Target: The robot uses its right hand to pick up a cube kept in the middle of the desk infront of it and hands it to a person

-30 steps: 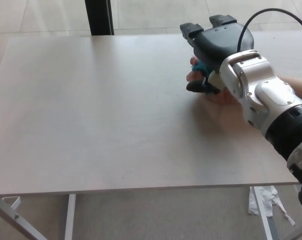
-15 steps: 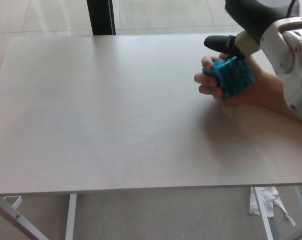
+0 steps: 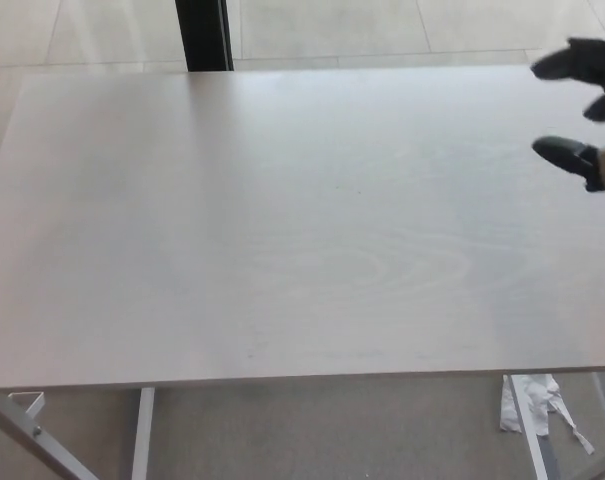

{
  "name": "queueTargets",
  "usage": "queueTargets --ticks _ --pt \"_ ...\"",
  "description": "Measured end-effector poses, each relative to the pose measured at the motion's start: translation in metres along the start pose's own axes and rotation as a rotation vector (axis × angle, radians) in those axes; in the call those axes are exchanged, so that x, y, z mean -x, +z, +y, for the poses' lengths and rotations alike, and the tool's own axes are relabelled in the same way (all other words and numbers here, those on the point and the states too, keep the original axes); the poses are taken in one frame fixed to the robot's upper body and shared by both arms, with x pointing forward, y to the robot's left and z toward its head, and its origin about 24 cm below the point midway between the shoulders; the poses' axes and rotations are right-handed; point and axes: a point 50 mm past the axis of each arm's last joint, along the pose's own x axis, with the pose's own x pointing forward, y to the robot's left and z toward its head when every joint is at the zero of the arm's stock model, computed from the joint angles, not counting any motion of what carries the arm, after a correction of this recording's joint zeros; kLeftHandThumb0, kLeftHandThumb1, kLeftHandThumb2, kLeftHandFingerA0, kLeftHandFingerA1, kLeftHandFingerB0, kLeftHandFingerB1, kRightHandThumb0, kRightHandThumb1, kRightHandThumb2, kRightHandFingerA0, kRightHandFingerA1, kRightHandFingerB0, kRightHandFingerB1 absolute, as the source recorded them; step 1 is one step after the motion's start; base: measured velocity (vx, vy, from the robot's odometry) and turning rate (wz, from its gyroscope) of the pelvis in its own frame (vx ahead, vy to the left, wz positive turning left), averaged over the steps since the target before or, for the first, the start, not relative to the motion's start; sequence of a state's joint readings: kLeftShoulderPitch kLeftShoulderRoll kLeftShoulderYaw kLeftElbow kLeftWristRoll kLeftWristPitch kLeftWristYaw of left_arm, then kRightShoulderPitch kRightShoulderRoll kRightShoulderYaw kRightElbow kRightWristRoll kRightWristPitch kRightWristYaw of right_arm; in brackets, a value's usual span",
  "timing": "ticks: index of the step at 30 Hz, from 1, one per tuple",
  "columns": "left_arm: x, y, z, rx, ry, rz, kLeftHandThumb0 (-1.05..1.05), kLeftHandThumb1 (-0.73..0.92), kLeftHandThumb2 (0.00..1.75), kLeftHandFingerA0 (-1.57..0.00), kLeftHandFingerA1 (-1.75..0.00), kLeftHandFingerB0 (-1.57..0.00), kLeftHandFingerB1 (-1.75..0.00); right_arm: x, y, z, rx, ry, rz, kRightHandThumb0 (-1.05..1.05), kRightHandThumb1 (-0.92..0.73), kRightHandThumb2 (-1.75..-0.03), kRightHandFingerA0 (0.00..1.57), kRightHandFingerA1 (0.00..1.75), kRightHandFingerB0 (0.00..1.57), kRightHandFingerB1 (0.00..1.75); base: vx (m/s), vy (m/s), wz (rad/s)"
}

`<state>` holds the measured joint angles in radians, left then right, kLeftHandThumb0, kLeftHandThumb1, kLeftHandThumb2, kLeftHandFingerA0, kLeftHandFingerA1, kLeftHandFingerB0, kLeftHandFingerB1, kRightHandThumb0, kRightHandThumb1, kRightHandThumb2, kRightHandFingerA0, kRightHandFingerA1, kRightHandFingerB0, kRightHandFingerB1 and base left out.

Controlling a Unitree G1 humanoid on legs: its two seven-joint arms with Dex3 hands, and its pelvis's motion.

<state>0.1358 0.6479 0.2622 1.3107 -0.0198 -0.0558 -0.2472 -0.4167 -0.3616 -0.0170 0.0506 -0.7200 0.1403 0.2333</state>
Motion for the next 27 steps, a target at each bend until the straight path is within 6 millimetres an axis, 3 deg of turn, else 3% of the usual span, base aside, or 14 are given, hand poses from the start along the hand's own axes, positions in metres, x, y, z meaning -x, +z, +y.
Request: queueTargets --ticks 2,3,4,5,6,8,9,11,15,16,24,27 --pt "0.000 0.000 0.000 0.000 0.000 0.000 -0.85 0.92 0.73 -0.39 -0.52 -0.39 -0.39 0.018 -0.025 0.005 -0.047 0.009 0.077 -0.52 -0.59 -0.58 1.10 1.07 0.76 0.52 0.00 0.000 0.00" --pt "0.000 0.000 0.000 0.000 0.000 0.000 -0.85 0.92 0.72 -0.41 -0.54 -0.40 -0.40 0.024 -0.033 0.007 -0.059 0.012 0.101 -0.50 -0.61 -0.59 1.08 0.87 0.80 0.51 0.00 0.000 0.00" --pt "0.000 0.000 0.000 0.000 0.000 0.001 -0.84 0.92 0.72 -0.41 -0.52 -0.41 -0.39 0.034 -0.045 0.009 -0.078 0.016 0.141 -0.46 -0.60 -0.58 1.09 0.80 0.84 0.52 0.00 0.000 0.00" --pt "0.000 -0.001 0.000 0.000 0.000 0.002 -0.93 0.79 0.91 -0.39 -0.56 -0.38 -0.44 0.044 -0.056 0.011 -0.095 0.017 0.179 -0.42 -0.59 -0.58 1.13 0.86 0.88 0.56 0.00 0.000 0.00" --pt "0.000 0.000 0.000 0.000 0.000 0.001 -0.86 0.92 0.74 -0.40 -0.52 -0.41 -0.38 0.052 -0.063 0.011 -0.107 0.014 0.204 -0.44 -0.58 -0.58 1.15 0.97 0.91 0.55 0.00 0.000 0.00" --pt "0.000 -0.001 0.000 0.000 0.000 0.002 -0.86 0.92 0.73 -0.42 -0.53 -0.41 -0.39 0.065 -0.076 0.011 -0.126 0.009 0.249 -0.51 -0.58 -0.60 1.19 1.04 0.94 0.59 0.00 0.000 0.00" --pt "0.000 -0.001 0.000 0.000 0.000 0.004 -0.84 0.92 0.74 -0.39 -0.50 -0.40 -0.38 0.078 -0.087 0.011 -0.139 0.003 0.288 -0.58 -0.61 -0.59 1.21 1.21 0.97 0.61 0.00 0.000 0.00" --pt "0.000 -0.002 0.000 0.000 0.000 0.005 -0.84 0.92 0.75 -0.41 -0.52 -0.38 -0.39 0.097 -0.102 0.009 -0.151 -0.012 0.341 -0.56 -0.63 -0.61 1.16 1.29 0.94 0.66 0.00 0.000 0.00" --pt "0.001 -0.004 0.001 -0.002 0.001 0.012 -0.85 0.92 0.75 -0.37 -0.48 -0.37 -0.37 0.135 -0.130 0.001 -0.150 -0.055 0.446 -0.53 -0.65 -0.60 1.15 1.26 0.91 0.66 0.00 0.000 0.00" --pt "0.001 -0.005 0.001 -0.002 0.001 0.014 -0.85 0.92 0.74 -0.41 -0.52 -0.38 -0.39 0.144 -0.136 -0.003 -0.146 -0.073 0.470 -0.51 -0.67 -0.60 1.19 1.11 0.91 0.68 0.00 0.000 0.00" --pt "0.002 -0.008 0.001 -0.002 0.003 0.021 -0.85 0.92 0.72 -0.37 -0.51 -0.38 -0.38 0.202 -0.170 -0.025 -0.113 -0.192 0.608 -0.64 -0.73 -0.63 1.21 1.20 0.95 0.78 0.00 0.000 0.00" --pt "0.002 -0.010 0.002 -0.002 0.004 0.025 -0.85 0.92 0.74 -0.38 -0.49 -0.40 -0.38 0.223 -0.183 -0.028 -0.110 -0.241 0.673 -0.62 -0.73 -0.62 1.18 1.20 0.92 0.68 0.00 0.000 0.00"
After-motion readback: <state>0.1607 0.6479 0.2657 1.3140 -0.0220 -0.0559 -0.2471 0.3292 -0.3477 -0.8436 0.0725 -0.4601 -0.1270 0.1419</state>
